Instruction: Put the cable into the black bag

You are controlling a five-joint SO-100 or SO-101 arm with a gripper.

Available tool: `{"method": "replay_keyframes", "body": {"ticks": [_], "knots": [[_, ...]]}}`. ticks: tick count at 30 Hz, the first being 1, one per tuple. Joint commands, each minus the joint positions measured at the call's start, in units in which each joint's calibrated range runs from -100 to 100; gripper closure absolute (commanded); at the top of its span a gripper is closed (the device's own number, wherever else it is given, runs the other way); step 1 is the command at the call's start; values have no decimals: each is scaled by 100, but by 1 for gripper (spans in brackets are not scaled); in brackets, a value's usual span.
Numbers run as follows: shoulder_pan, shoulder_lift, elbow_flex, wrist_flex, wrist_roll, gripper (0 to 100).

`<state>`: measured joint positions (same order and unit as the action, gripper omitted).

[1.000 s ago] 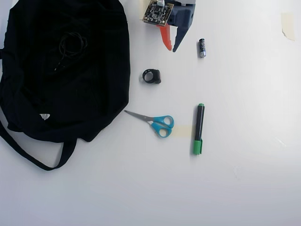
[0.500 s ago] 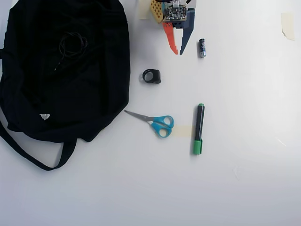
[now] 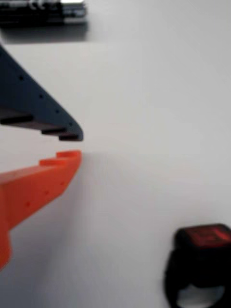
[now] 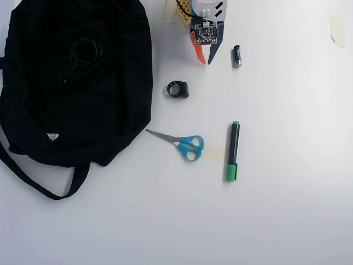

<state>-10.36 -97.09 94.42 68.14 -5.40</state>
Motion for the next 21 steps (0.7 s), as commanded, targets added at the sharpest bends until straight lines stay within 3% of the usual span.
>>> {"method": "replay_keyframes", "body": {"ticks": [1, 21], "knots": [[-19, -25, 253, 249, 15, 97], [41, -249, 486, 283, 10, 98]]}}
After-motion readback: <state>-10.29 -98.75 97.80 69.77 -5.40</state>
